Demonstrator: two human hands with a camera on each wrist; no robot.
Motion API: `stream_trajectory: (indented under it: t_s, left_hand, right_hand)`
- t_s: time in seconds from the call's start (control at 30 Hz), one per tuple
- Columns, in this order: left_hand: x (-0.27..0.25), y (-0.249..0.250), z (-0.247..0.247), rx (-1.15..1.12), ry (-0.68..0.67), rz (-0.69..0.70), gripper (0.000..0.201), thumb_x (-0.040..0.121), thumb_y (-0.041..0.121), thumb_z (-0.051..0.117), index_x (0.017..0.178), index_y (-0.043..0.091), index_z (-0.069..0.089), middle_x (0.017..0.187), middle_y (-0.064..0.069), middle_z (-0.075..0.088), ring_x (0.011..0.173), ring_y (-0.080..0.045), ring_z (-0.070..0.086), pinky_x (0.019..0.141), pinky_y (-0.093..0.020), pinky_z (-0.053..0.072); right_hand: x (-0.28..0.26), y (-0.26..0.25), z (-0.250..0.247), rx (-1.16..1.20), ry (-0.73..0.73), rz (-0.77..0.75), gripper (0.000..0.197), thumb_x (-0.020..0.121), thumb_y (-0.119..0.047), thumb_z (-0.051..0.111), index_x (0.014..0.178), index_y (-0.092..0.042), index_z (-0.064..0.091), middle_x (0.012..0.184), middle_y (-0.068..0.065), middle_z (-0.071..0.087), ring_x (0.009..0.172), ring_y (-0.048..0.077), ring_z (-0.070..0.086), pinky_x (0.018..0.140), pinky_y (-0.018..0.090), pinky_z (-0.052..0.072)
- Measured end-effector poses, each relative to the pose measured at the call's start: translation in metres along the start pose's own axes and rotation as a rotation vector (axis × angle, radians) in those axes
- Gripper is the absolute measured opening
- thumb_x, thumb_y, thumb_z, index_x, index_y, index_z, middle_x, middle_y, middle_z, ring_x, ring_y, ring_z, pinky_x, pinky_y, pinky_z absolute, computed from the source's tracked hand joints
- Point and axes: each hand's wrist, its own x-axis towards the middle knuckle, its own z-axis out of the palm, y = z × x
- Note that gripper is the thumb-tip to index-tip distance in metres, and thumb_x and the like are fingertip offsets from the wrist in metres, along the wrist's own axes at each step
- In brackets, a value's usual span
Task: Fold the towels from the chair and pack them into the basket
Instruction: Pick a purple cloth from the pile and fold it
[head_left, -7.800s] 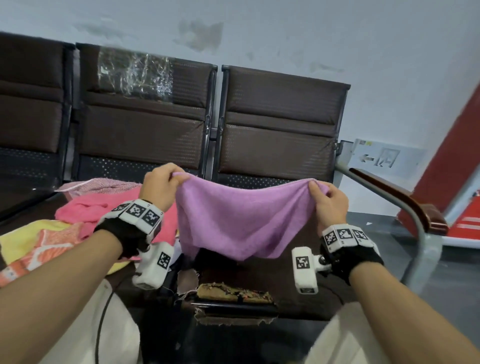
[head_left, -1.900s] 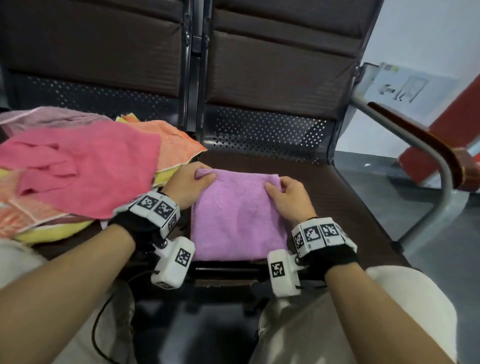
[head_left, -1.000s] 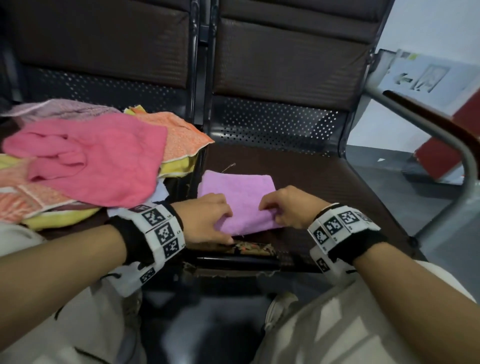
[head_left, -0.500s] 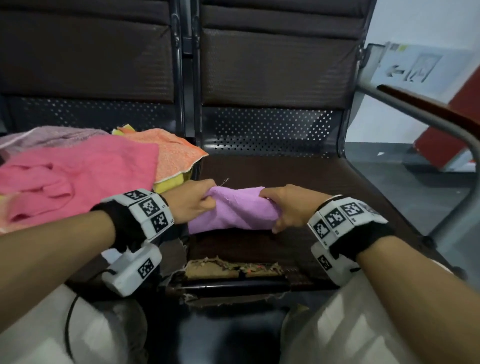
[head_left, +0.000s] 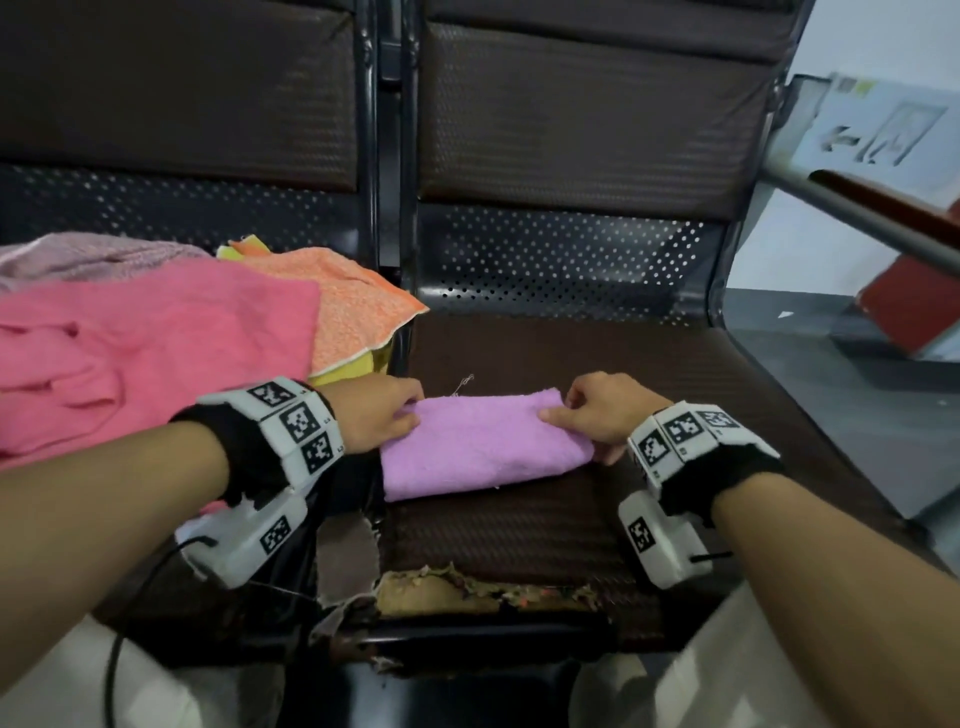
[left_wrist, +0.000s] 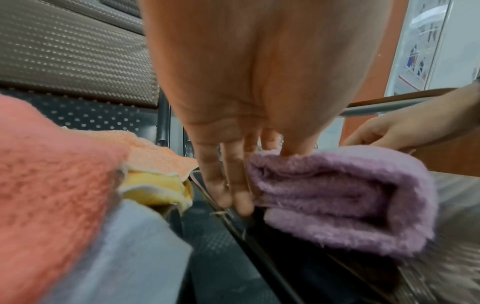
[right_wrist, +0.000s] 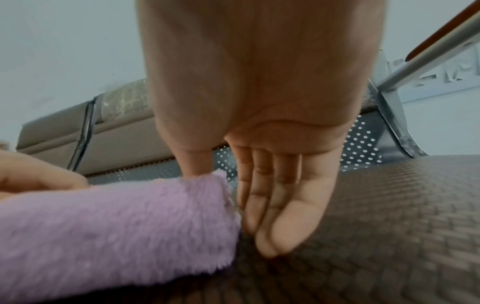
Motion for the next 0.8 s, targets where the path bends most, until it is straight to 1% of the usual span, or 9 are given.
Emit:
stream_trajectory:
  t_s: [0.1, 0.2, 0.27, 0.37, 0.53, 0.6, 0.67, 0.73, 0.8]
  left_hand:
    - [0.004, 0.002, 0.005, 0.003, 0.040, 0.009, 0.022, 0.097, 0.023, 0.042, 0.113, 0.010, 0.051, 0.110, -0.009, 0.057, 0.093, -0.019, 0.052, 0.075, -0.025, 0.036]
    - [0.002, 0.003, 0.003, 0.002, 0.032, 0.012, 0.034, 0.097, 0.021, 0.041, 0.130, 0.015, 0.043, 0.124, -0.006, 0.052, 0.108, -0.020, 0.053, 0.090, -0.027, 0.041]
    - [-0.001, 0.005, -0.003, 0.021, -0.005, 0.001, 0.045, 0.095, 0.019, 0.042, 0.140, 0.018, 0.033, 0.130, -0.007, 0.053, 0.114, -0.021, 0.053, 0.092, -0.027, 0.042]
    - [-0.005, 0.010, -0.016, -0.093, -0.041, 0.016, 0.071, 0.091, 0.020, 0.052, 0.149, 0.021, 0.012, 0.143, -0.008, 0.045, 0.127, -0.020, 0.047, 0.103, -0.030, 0.040]
    - [-0.019, 0.027, -0.036, -0.472, 0.031, 0.168, 0.123, 0.068, 0.032, 0.082, 0.150, 0.023, -0.009, 0.154, 0.003, 0.024, 0.139, -0.011, 0.029, 0.113, -0.026, 0.027]
    - [-0.025, 0.032, -0.041, -0.558, 0.073, 0.218, 0.108, 0.061, 0.032, 0.086, 0.147, 0.024, 0.021, 0.142, 0.008, 0.044, 0.127, -0.005, 0.046, 0.106, -0.028, 0.040]
    - [-0.031, 0.038, -0.044, -0.533, 0.086, 0.240, 0.059, 0.061, 0.035, 0.086, 0.113, 0.033, 0.057, 0.106, 0.014, 0.068, 0.096, 0.001, 0.063, 0.082, -0.020, 0.052]
    - [-0.038, 0.049, -0.046, -0.490, 0.097, 0.242, 0.032, 0.065, 0.039, 0.082, 0.089, 0.031, 0.063, 0.082, 0.014, 0.071, 0.075, 0.001, 0.066, 0.063, -0.014, 0.051]
    - [-0.043, 0.066, -0.049, -0.451, 0.156, 0.232, 0.027, 0.073, 0.038, 0.075, 0.093, 0.031, 0.059, 0.086, 0.013, 0.068, 0.080, -0.006, 0.066, 0.067, -0.020, 0.053]
  right_hand:
    - [0.004, 0.000, 0.004, -0.013, -0.051, 0.076, 0.058, 0.087, -0.065, 0.048, 0.095, -0.009, 0.062, 0.077, 0.007, 0.065, 0.068, 0.022, 0.065, 0.074, 0.036, 0.058]
    - [0.002, -0.005, 0.010, 0.098, -0.072, 0.080, 0.061, 0.087, -0.061, 0.050, 0.113, -0.007, 0.062, 0.107, 0.010, 0.065, 0.091, 0.025, 0.064, 0.083, 0.036, 0.054]
    - [-0.004, -0.012, 0.008, 0.156, -0.091, 0.055, 0.054, 0.089, -0.054, 0.052, 0.116, -0.007, 0.060, 0.110, 0.008, 0.061, 0.093, 0.022, 0.060, 0.077, 0.029, 0.048]
    - [-0.018, -0.026, -0.002, 0.251, -0.022, -0.105, 0.029, 0.087, -0.043, 0.060, 0.090, -0.014, 0.059, 0.090, -0.003, 0.060, 0.082, 0.011, 0.057, 0.067, 0.025, 0.044]
    - [-0.061, -0.051, -0.017, 0.455, 0.161, -0.473, 0.033, 0.078, -0.022, 0.075, 0.096, -0.019, 0.047, 0.091, 0.009, 0.063, 0.080, 0.017, 0.058, 0.073, 0.038, 0.050]
    - [-0.083, -0.055, -0.024, 0.497, 0.168, -0.602, 0.034, 0.077, -0.015, 0.076, 0.094, -0.020, 0.047, 0.080, 0.005, 0.063, 0.072, 0.016, 0.057, 0.066, 0.037, 0.048]
    - [-0.098, -0.055, -0.035, 0.485, 0.246, -0.652, 0.032, 0.076, -0.008, 0.075, 0.094, -0.015, 0.049, 0.071, 0.001, 0.059, 0.067, 0.015, 0.053, 0.064, 0.038, 0.046]
    - [-0.109, -0.053, -0.048, 0.455, 0.367, -0.631, 0.030, 0.076, -0.004, 0.074, 0.092, -0.012, 0.050, 0.068, 0.001, 0.055, 0.065, 0.017, 0.048, 0.064, 0.041, 0.043]
    - [-0.122, -0.049, -0.062, 0.419, 0.468, -0.603, 0.030, 0.076, -0.003, 0.074, 0.091, -0.013, 0.050, 0.065, -0.001, 0.052, 0.063, 0.015, 0.045, 0.063, 0.033, 0.039]
